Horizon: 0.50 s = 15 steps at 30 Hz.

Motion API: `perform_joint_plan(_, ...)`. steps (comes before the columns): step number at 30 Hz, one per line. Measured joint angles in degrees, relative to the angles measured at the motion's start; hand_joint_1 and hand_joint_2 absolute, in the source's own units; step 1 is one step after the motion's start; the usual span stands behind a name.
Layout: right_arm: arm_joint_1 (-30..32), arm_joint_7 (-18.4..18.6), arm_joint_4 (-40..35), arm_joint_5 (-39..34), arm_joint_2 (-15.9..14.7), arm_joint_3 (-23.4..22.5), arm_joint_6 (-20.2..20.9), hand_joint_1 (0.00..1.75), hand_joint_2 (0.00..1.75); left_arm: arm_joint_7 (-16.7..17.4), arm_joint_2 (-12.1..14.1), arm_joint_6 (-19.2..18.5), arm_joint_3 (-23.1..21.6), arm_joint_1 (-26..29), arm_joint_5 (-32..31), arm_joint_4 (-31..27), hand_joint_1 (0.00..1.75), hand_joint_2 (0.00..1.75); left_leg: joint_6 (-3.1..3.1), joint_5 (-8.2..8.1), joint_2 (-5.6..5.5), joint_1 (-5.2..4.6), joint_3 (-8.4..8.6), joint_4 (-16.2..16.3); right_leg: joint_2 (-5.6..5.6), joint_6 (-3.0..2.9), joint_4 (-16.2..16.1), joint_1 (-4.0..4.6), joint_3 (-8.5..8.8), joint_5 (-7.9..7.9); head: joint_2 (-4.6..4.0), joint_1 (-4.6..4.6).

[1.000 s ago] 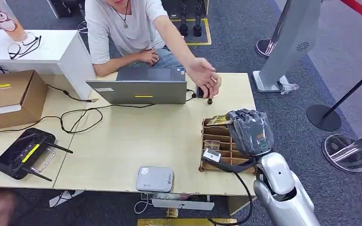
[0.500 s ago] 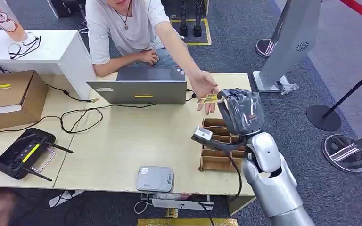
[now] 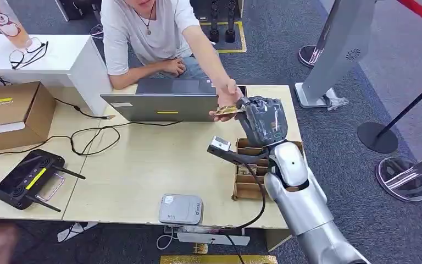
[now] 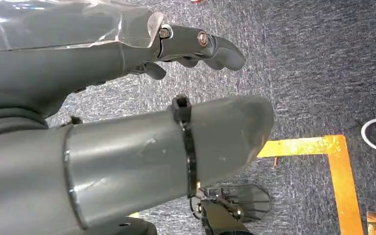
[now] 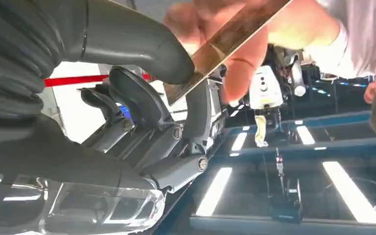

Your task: Pass the card to the sensor for recognition and then transmit it.

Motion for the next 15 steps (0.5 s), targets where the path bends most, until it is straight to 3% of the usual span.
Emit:
perform_joint_plan(10, -2.0, 1.6, 5.7, 1.2, 0.8, 1.4, 1.7, 1.75, 1.75, 0.4, -0.1, 0.0, 0.0, -0.1, -0.2, 0.0, 0.0, 0.0, 0.0, 0.0, 0.01, 0.01, 0.02, 0.0, 0.01, 0.0, 0.0, 0.0, 0.0, 0.0, 0.0, 0.0)
perform_joint_plan(11, -2.3, 1.7, 6.3, 1.2, 0.9, 1.5, 1.7, 0.93, 1.75, 0.4, 0.0, -0.1, 0.0, -0.1, -0.2, 0.0, 0.0, 0.0, 0.0, 0.0, 0.01, 0.01, 0.02, 0.0, 0.01, 0.0, 0.0, 0.0, 0.0, 0.0, 0.0, 0.0)
perform_joint_plan(12, -2.5, 1.7, 6.8, 1.3, 1.0, 1.6, 1.6, 0.0, 1.75, 0.4, 0.0, -0.1, 0.0, -0.1, -0.2, 0.0, 0.0, 0.0, 0.0, 0.0, 0.01, 0.01, 0.02, 0.0, 0.02, 0.0, 0.0, 0.0, 0.0, 0.0, 0.0, -0.02)
perform_joint_plan(15, -3.1, 1.9, 8.1, 1.5, 1.1, 2.1, 1.4, 0.0, 1.75, 0.4, 0.0, 0.0, 0.0, -0.1, -0.2, 0.0, 0.0, 0.0, 0.0, 0.0, 0.01, 0.01, 0.02, 0.0, 0.01, 0.0, 0.0, 0.0, 0.0, 0.0, 0.0, 0.0)
